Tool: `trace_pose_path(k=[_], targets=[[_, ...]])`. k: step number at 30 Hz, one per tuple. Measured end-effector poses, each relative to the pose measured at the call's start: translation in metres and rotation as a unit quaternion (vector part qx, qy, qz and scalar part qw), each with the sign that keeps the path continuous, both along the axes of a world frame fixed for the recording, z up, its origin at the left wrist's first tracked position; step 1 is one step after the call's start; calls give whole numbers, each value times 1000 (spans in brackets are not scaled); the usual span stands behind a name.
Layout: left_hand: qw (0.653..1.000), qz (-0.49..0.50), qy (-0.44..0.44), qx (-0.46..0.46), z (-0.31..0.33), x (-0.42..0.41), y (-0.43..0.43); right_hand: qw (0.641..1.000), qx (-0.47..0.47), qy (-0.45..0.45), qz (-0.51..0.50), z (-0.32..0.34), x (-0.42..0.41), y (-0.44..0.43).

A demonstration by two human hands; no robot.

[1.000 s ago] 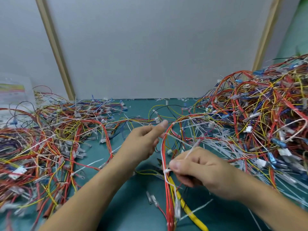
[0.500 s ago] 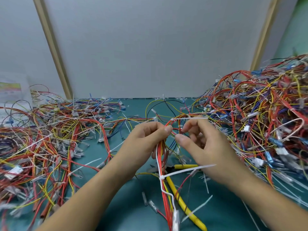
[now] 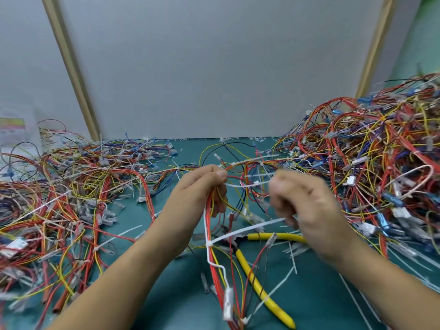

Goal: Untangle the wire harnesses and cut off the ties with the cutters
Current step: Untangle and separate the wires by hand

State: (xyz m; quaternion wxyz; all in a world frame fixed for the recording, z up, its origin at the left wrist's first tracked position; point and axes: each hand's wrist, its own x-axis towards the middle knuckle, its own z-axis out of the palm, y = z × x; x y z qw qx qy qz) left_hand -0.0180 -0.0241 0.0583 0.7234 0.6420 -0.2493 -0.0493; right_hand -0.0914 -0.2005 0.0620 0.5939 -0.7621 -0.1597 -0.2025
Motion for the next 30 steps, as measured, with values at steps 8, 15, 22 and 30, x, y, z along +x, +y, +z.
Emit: trace_pose_path(k=[8, 15, 22, 30], targets=[[982, -112, 75, -130, 17, 19, -7, 986, 85, 59, -133, -3, 11, -12], [952, -260, 61, -147, 7, 12, -5, 985, 150, 17, -89, 0, 8, -9], [992, -115, 42, 7, -2, -5, 1, 992, 34, -57, -103, -7, 6, -2], [997, -33, -23, 60, 3, -15, 1, 997, -26, -15, -68, -10, 5, 5]])
